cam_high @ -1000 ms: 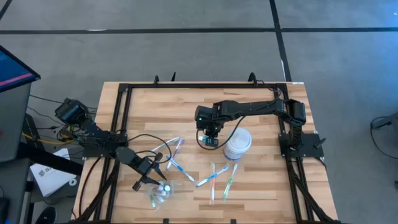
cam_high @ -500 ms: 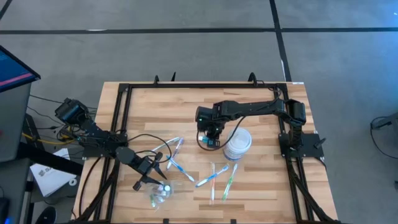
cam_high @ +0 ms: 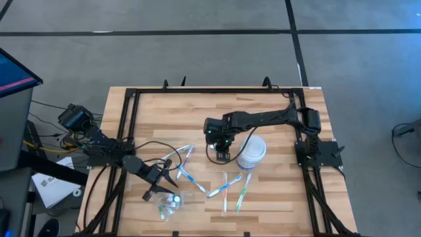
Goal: Pick & Place toothbrushing station
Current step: Put the blue mouthwash into the transparent organizer
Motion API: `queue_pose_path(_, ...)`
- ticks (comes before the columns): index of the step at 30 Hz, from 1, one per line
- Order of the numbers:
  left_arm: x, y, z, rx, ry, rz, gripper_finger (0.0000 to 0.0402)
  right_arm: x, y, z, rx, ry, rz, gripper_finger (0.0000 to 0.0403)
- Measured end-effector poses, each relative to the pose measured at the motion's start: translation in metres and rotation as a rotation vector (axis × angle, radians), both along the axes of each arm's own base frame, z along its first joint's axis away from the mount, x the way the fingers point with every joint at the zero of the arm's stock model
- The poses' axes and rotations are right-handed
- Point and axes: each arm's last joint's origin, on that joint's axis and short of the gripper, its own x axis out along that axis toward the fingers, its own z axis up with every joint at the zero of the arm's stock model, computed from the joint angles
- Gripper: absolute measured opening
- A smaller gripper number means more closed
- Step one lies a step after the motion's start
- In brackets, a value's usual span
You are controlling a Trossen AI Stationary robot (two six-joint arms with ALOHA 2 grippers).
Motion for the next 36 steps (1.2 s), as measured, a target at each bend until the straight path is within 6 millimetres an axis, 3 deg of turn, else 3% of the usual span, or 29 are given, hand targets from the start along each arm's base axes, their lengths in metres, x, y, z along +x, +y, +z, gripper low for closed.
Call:
queue_pose_path(6,0.001,0.001,0.001,0.000,-0.010,0.056,0.0122,-0.001,0.001,-0.012,-0.023,0.068,-0.001,0.0086)
queue_pose_path(15,0.001,0.003,0.001,0.001,-0.015,0.093,0.0122,0.001,0.001,-0.013,-0.047,0.056,-0.008,0.0129)
queue_pose_path(21,0.001,0.003,0.001,0.000,-0.015,0.096,0.0122,0.007,-0.001,-0.042,-0.048,0.131,-0.009,0.0155)
queue_pose_path(27,0.001,0.003,0.001,0.001,-0.015,0.096,0.0122,0.007,-0.006,-0.065,-0.042,0.206,-0.019,0.0168)
queue_pose_path(36,0.001,0.003,0.001,0.000,-0.015,0.094,0.0122,0.008,-0.007,-0.066,-0.040,0.211,-0.022,0.0165)
